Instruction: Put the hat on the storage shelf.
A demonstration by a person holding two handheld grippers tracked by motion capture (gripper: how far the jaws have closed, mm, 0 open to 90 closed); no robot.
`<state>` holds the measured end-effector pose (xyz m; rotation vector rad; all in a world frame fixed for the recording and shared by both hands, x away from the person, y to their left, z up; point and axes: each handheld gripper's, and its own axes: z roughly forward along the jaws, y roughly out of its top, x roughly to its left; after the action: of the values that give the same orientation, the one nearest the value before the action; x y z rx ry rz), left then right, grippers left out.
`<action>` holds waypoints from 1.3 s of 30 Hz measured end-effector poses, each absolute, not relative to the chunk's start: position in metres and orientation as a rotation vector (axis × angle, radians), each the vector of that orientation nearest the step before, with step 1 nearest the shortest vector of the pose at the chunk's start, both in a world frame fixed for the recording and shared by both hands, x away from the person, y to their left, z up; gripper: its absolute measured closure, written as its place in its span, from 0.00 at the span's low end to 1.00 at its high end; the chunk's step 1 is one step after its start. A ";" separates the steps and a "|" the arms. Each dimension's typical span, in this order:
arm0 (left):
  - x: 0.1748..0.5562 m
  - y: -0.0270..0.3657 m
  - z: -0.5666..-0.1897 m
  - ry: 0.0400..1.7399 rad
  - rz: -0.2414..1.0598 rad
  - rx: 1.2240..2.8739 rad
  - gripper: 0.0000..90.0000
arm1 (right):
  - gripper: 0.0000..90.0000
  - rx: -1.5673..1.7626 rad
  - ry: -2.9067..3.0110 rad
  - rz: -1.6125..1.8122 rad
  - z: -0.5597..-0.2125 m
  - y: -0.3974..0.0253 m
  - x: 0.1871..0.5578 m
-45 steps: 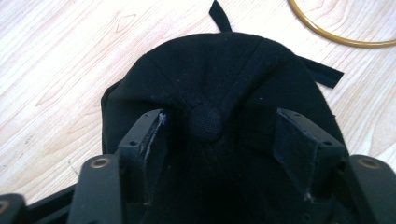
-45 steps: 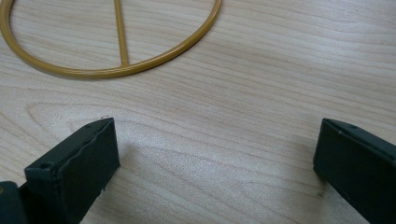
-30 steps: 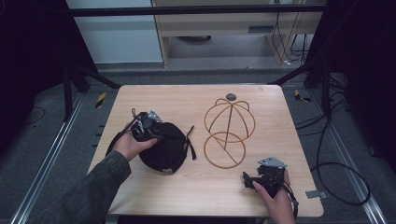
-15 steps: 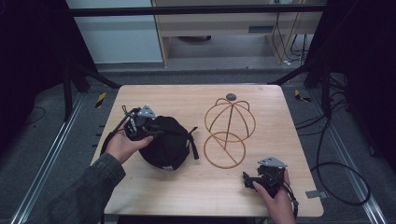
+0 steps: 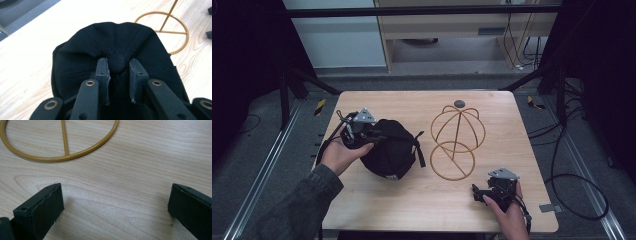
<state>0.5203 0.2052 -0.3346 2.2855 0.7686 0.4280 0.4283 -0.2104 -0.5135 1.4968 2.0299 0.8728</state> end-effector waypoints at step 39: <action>0.483 0.217 -0.277 0.673 0.525 2.198 0.81 | 0.00 1.497 2.030 0.871 -0.513 -0.210 0.428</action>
<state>0.4827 0.2172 -0.2772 2.1982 0.6732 0.5246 0.4283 -0.2103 -0.5134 1.4968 2.0296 0.8709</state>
